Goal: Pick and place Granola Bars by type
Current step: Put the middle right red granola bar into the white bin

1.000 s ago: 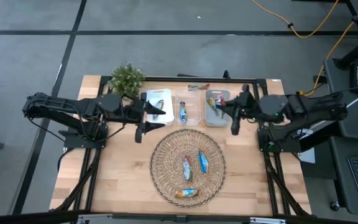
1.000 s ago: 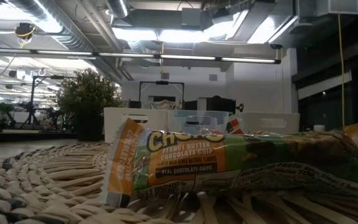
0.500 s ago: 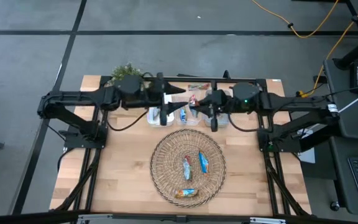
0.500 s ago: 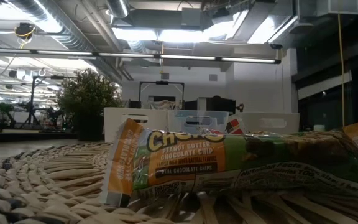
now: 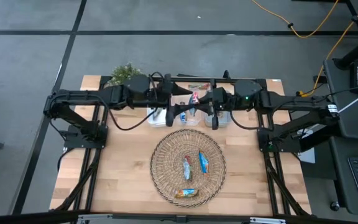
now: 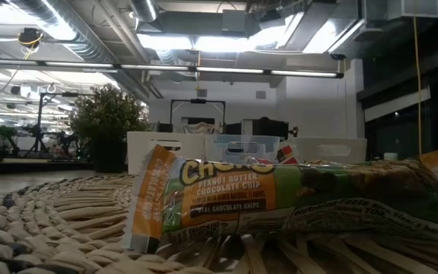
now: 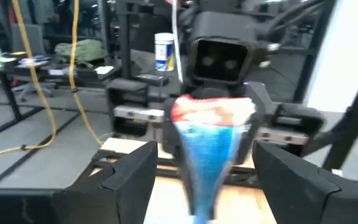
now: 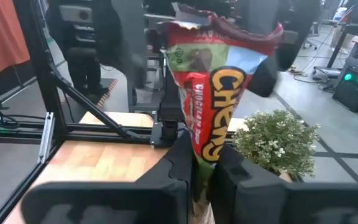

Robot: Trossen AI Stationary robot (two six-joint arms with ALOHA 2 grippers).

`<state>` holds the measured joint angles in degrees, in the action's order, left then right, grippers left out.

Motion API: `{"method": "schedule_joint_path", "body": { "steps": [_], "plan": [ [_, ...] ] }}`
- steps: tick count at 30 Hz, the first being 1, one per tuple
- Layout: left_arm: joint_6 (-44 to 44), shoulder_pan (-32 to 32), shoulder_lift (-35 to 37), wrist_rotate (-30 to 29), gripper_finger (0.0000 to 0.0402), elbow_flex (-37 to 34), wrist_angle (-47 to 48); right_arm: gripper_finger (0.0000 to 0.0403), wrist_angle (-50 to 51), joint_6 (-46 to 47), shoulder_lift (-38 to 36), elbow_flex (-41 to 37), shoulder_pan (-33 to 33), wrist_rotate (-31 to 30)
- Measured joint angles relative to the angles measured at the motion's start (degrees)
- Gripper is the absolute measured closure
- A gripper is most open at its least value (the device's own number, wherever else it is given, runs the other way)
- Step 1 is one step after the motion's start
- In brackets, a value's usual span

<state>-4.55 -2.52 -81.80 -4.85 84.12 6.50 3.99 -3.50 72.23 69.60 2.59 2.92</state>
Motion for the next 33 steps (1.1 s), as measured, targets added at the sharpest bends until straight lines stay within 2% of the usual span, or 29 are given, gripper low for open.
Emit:
{"method": "schedule_joint_path", "body": {
  "steps": [5,13,18,22,29,33],
  "plan": [
    [0.21,-0.03,-0.04,-0.55,0.0149,-0.03,-1.67,0.0376,-0.10,0.00,0.00,0.02,-0.02,0.20],
    [-0.88,-0.02,-1.00,2.67,0.0197,-0.01,-2.82,0.0366,-2.07,-0.22,0.02,0.04,-0.02,0.20],
    [-1.73,0.00,-1.78,3.05,0.0227,-0.01,-3.32,0.0376,-3.19,-0.22,0.02,0.07,-0.02,0.20],
    [-1.73,-0.03,-2.07,3.95,0.0270,-0.06,-4.25,0.0377,-3.17,-0.13,0.05,0.07,-0.02,0.20],
    [-0.16,-0.05,-2.16,4.60,0.0379,-0.05,-5.05,0.0365,-3.24,0.00,0.04,0.07,-0.07,0.40],
    [-0.19,-0.01,-2.16,4.76,0.0381,-0.05,-5.42,0.0367,-3.75,0.11,0.00,0.07,-0.09,1.58]
  ]
}}
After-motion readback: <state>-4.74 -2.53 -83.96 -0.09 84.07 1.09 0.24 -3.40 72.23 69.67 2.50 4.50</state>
